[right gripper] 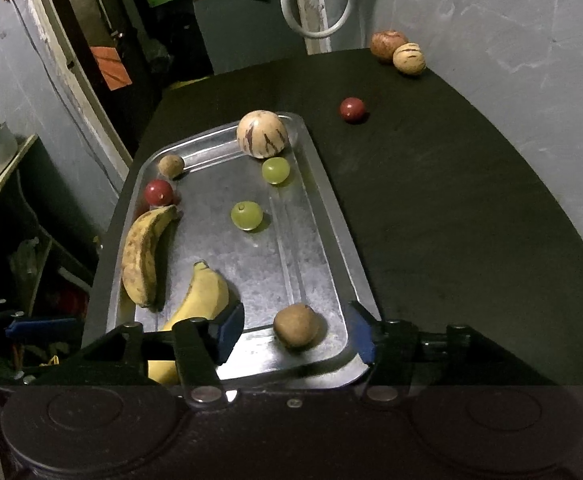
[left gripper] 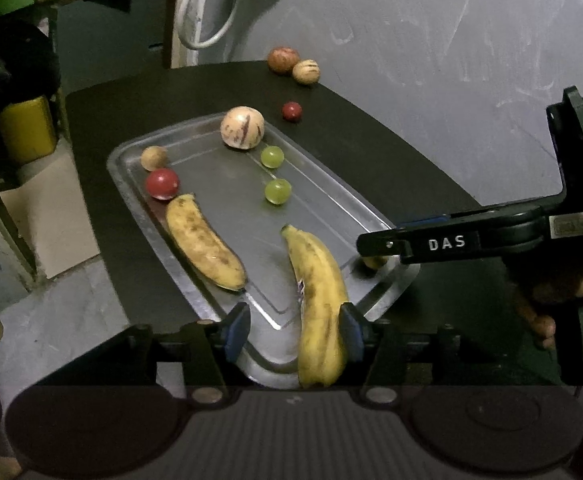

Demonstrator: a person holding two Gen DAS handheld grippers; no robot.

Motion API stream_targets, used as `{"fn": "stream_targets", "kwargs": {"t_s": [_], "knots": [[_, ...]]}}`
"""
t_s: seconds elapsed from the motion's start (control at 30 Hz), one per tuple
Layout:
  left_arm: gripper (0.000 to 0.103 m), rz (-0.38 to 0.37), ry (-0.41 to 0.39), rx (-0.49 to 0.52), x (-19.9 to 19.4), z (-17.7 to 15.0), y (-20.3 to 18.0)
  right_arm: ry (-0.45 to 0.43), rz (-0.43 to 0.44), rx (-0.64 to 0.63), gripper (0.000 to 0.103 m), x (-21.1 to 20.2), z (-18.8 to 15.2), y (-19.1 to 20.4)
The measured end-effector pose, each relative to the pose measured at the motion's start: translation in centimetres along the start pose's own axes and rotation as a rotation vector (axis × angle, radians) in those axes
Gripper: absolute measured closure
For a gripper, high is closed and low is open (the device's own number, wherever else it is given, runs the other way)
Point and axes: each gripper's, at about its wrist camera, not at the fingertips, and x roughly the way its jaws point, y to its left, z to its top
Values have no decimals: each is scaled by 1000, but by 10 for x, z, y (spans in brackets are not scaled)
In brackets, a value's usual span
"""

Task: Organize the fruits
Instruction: 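Open the left gripper to drop the banana while the right gripper releases the tan fruit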

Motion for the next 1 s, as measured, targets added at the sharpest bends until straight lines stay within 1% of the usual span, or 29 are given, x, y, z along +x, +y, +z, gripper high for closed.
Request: {"fn": "stream_targets", "kwargs": {"t_s": [0.1,0.2,0.3,0.37,0.5,0.57,0.67,0.8,1.0], "knots": [[44,15,-13,-11,-8,-3,2,-14,0,9,37,-6,-2,-1],[37,36,-24,-19,-17,-7,4,-29,-2,14,30,-12,-4,-2],[27,55,-34,-32,-25,-10,7,-42,-3,12,22,-19,-6,-3],[16,65,-38,-46,-30,-12,9,-43,-2,10,18,-23,-7,-4],[11,72,-25,-69,-38,-16,13,-32,-2,4,11,-29,-8,-6],[6,75,-14,-80,-40,-18,14,-22,-7,3,7,-31,-9,-7],[3,80,2,-107,-42,-19,17,-9,-13,3,3,-34,-11,-10],[2,89,10,-140,-41,-17,20,4,-19,3,2,-35,-14,-12],[1,98,12,-144,-37,-10,16,12,-48,1,1,-38,-13,-16]]}}
